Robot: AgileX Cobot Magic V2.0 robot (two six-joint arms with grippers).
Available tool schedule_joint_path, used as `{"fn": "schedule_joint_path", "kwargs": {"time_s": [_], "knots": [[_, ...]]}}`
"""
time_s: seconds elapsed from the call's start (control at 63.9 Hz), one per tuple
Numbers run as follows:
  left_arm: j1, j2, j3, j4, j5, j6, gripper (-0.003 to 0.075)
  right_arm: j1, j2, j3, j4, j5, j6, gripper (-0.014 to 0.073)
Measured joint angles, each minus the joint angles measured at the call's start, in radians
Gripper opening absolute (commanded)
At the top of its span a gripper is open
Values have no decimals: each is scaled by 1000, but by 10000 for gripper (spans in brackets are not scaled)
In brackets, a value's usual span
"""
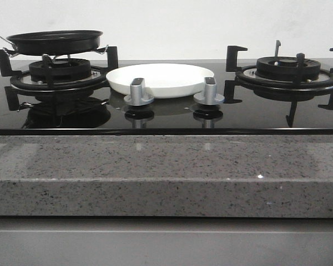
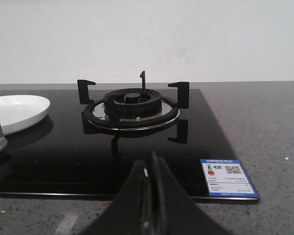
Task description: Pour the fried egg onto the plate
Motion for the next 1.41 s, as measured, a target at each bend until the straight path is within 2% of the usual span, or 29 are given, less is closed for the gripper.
{"fn": "schedule_joint_path", "kwargs": {"time_s": [0.829, 1.017, 1.173, 1.408], "knots": [[0, 0, 0, 0, 0, 0, -19, 0, 0, 0, 0, -2, 0, -67], [0, 0, 0, 0, -39, 0, -19, 0, 0, 0, 0, -22, 0, -67], [0, 0, -38, 0, -34, 0, -19, 0, 0, -66, 0, 84, 0, -67], [0, 24, -302, 0, 101, 0, -19, 0, 11, -330, -18, 308, -1, -67]]}}
